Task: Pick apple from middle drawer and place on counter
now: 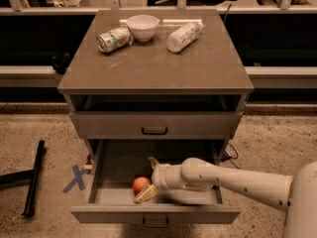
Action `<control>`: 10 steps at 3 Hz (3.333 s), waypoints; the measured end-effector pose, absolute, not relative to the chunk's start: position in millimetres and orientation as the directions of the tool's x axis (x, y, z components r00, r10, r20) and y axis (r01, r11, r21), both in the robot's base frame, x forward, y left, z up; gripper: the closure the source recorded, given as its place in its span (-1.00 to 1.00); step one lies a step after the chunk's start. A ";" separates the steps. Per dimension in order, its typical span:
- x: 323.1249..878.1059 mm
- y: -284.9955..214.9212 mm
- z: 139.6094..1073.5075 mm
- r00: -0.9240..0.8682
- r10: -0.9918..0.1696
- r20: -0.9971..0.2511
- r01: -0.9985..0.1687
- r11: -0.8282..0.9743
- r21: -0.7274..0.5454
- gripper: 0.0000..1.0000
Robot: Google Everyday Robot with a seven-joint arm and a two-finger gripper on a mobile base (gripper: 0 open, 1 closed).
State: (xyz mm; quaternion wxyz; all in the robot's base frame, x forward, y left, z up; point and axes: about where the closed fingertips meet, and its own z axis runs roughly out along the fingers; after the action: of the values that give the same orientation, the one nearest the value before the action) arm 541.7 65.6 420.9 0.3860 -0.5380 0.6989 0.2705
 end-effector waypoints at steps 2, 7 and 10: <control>539.2 71.2 386.7 -0.178 -0.566 -0.805 -0.967 0.253 0.036 -0.97; 547.3 51.9 354.2 -0.199 -0.586 -0.785 -0.960 0.278 0.036 1.00; 557.2 -2.3 454.0 -0.120 -0.501 -0.857 -0.914 0.392 -0.101 1.00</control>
Offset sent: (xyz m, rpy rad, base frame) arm -0.0018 0.0047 -0.0514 -0.0357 0.1185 0.0279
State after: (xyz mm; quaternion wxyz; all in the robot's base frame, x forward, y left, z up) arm 557.2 -2.3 454.0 0.4380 -0.4983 0.7100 0.2361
